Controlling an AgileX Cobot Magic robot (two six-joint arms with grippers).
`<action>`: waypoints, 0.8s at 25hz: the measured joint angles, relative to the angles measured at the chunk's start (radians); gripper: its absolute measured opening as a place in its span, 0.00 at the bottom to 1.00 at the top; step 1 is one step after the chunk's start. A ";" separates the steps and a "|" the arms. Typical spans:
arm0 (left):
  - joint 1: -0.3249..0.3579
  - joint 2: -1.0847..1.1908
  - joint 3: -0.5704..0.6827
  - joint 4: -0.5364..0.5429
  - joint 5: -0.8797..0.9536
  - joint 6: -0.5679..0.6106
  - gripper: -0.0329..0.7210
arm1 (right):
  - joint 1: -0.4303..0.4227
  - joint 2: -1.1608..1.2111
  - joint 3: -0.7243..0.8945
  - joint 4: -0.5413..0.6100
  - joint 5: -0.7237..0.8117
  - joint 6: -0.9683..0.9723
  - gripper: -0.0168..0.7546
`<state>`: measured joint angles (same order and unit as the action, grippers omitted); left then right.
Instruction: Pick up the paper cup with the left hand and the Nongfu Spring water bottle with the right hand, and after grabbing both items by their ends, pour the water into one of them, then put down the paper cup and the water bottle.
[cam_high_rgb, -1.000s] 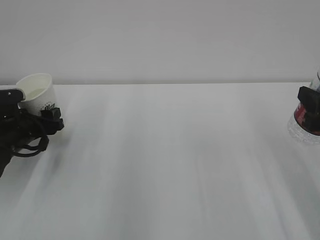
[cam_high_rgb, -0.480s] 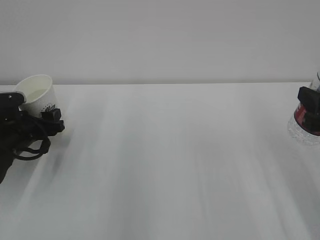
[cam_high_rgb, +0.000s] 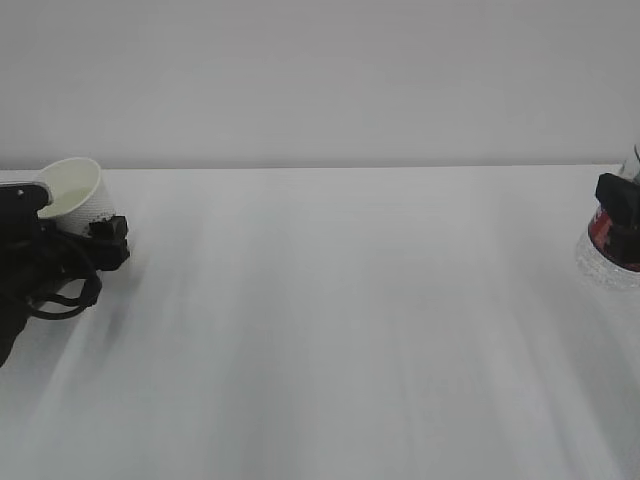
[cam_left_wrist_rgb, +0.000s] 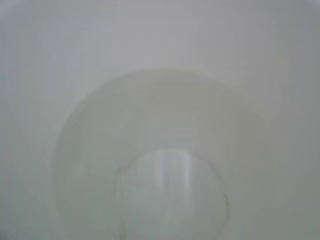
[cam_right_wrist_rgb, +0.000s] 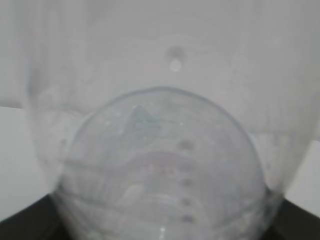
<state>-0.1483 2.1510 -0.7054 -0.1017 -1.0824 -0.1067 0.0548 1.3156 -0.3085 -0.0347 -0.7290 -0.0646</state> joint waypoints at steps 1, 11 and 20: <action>0.000 0.002 0.000 0.000 0.002 0.000 0.85 | 0.000 0.000 0.000 0.000 0.000 0.000 0.65; 0.000 0.002 -0.004 0.000 0.033 0.000 0.88 | 0.000 0.000 0.000 0.000 0.000 0.000 0.65; 0.000 -0.031 -0.004 0.002 0.123 0.000 0.91 | 0.000 0.000 0.000 0.000 -0.002 0.000 0.65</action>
<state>-0.1483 2.1198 -0.7098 -0.0997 -0.9598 -0.1067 0.0548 1.3156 -0.3085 -0.0347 -0.7312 -0.0646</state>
